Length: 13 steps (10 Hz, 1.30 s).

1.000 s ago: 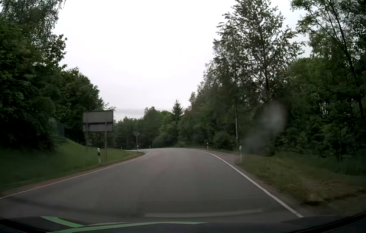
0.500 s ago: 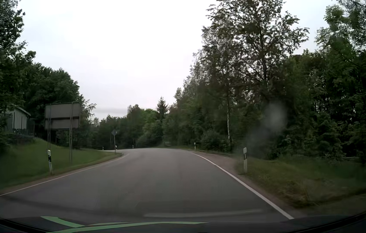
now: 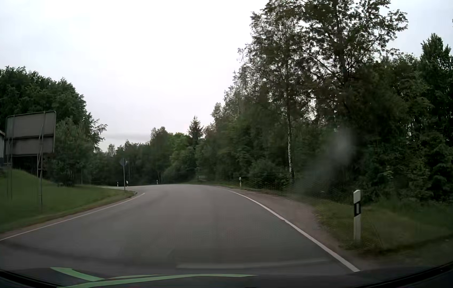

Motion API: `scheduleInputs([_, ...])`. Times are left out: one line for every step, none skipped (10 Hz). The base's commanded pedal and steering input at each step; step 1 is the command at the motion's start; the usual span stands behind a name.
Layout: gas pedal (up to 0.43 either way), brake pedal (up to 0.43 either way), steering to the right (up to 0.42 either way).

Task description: Follow the waypoints while adhering to traffic rules and regulations

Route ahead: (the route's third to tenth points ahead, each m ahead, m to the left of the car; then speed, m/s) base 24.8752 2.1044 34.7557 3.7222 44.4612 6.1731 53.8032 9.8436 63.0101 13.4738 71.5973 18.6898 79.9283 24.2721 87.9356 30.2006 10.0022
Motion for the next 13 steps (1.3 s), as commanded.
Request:
scheduleInputs([0.22, 0.0, -0.005])
scheduleInputs([0.22, 0.0, -0.008])
scheduleInputs([0.22, 0.0, -0.009])
scheduleInputs([0.22, 0.0, -0.011])
scheduleInputs([0.22, 0.0, -0.016])
scheduleInputs([0.22, 0.0, -0.02])
scheduleInputs([0.22, 0.0, -0.021])
scheduleInputs([0.22, 0.0, -0.023])
scheduleInputs([0.22, 0.0, -0.025])
scheduleInputs([0.22, 0.0, -0.028])
scheduleInputs([0.22, 0.0, -0.029])
scheduleInputs([0.209, 0.0, -0.029])
scheduleInputs([0.209, 0.0, -0.029])
